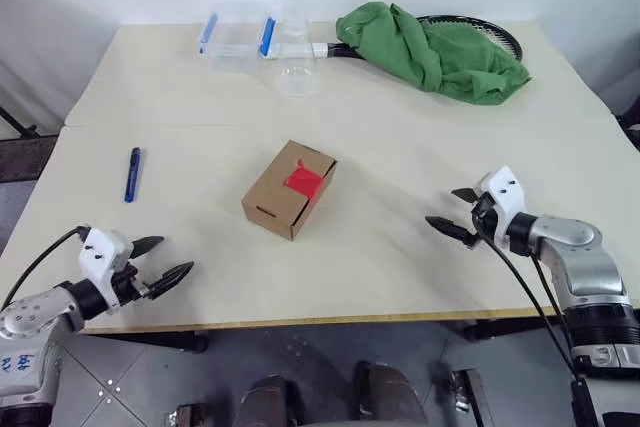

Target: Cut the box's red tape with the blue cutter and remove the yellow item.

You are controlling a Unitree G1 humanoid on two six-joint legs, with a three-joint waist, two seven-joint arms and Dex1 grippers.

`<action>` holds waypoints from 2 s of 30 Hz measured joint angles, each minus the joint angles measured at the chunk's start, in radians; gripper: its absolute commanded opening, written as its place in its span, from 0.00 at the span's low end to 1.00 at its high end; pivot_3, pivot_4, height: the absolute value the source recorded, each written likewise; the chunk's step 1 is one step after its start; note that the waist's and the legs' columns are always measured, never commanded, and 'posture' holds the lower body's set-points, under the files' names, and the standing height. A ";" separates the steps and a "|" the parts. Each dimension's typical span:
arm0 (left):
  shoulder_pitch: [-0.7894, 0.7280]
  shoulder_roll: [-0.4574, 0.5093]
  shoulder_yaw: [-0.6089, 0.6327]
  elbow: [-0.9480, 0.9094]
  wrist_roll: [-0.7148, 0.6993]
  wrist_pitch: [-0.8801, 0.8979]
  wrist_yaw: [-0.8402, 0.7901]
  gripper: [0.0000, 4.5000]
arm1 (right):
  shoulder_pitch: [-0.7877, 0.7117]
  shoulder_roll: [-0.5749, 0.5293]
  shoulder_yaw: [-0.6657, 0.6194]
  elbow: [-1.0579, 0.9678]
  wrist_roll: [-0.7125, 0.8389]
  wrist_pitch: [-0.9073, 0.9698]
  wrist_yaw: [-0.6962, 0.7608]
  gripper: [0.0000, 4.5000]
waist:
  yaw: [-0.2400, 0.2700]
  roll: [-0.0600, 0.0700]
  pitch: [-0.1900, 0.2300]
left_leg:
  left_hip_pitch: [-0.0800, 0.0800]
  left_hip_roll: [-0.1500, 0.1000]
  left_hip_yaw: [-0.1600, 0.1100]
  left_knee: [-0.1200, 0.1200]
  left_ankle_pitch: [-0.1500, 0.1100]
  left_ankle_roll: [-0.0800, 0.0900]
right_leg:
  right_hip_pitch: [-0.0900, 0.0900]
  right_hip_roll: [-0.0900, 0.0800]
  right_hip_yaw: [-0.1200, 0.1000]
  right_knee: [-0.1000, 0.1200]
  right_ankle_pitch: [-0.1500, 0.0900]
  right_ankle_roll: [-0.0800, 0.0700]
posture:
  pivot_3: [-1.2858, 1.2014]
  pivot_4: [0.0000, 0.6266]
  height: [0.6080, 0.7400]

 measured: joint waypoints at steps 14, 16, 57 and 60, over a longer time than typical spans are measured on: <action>-0.282 -0.083 -0.145 0.119 0.059 -0.039 0.045 0.01 | -0.152 0.131 0.102 -0.043 0.004 0.202 -0.064 0.00 | 0.002 -0.001 0.000 | -0.003 -0.001 0.005 0.001 0.000 0.000 | -0.009 0.001 0.001 0.007 0.000 0.000 | 0.52 0.24 1.00; -0.333 -0.112 -0.165 0.163 0.076 -0.059 0.050 0.01 | -0.153 0.165 0.121 -0.043 -0.003 0.203 -0.082 0.00 | 0.000 -0.001 -0.001 | -0.003 -0.001 0.007 0.001 0.000 0.001 | -0.010 0.001 0.001 0.008 0.000 0.001 | 0.52 0.24 1.00; -0.471 -0.255 -0.493 0.013 0.103 0.161 -0.206 0.01 | -0.255 0.241 0.199 -0.001 -0.097 0.110 -0.201 0.00 | -0.006 -0.002 0.000 | -0.012 0.002 0.012 0.014 0.000 0.001 | -0.018 0.003 0.003 0.014 0.000 0.001 | 0.52 0.24 1.00; -0.417 -0.186 -0.412 0.006 0.094 0.173 -0.188 0.01 | -0.260 0.230 0.118 0.023 -0.097 0.091 -0.264 0.00 | -0.005 -0.002 0.000 | -0.013 0.002 0.012 0.014 0.000 0.001 | -0.020 0.002 0.003 0.015 0.000 0.001 | 0.52 0.24 1.00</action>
